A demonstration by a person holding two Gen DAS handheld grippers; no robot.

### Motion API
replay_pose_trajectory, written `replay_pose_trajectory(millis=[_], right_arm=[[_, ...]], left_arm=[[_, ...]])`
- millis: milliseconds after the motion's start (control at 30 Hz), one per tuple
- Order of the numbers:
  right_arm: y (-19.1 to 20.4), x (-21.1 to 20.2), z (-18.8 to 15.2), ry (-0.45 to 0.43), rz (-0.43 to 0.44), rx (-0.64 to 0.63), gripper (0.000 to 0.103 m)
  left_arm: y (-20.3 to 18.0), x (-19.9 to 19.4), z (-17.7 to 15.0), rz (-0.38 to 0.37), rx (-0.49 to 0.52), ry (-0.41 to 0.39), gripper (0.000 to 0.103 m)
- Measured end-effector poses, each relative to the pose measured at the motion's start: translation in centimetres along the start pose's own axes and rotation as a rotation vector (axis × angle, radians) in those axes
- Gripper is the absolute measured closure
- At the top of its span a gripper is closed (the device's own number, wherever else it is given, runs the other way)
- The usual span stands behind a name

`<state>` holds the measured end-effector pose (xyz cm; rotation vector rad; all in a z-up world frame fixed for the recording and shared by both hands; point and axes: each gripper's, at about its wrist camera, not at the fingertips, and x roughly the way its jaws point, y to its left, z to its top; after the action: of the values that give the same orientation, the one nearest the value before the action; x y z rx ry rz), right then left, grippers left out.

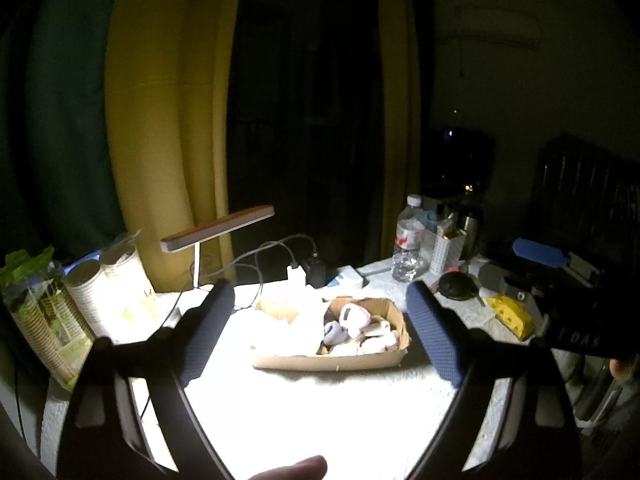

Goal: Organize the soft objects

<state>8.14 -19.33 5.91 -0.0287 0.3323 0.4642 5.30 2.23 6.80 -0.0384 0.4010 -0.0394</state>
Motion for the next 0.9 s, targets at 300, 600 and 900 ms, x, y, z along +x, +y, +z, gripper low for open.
replay_pose_trajectory(millis=[300, 600, 900], right_arm=[[-0.6, 0.3, -0.2, 0.009, -0.006, 0.001, 0.022], [-1.2, 0.5, -0.5, 0.008, -0.017, -0.003, 0.022], [-1.8, 0.5, -0.6, 0.010, -0.021, 0.002, 0.022]], left_arm=[[-0.1, 0.3, -0.1, 0.001, 0.002, 0.003, 0.014], [-0.1, 0.7, -0.2, 0.012, 0.008, 0.006, 0.014], [-0.3, 1.1, -0.4, 0.007, 0.012, 0.012, 0.014]])
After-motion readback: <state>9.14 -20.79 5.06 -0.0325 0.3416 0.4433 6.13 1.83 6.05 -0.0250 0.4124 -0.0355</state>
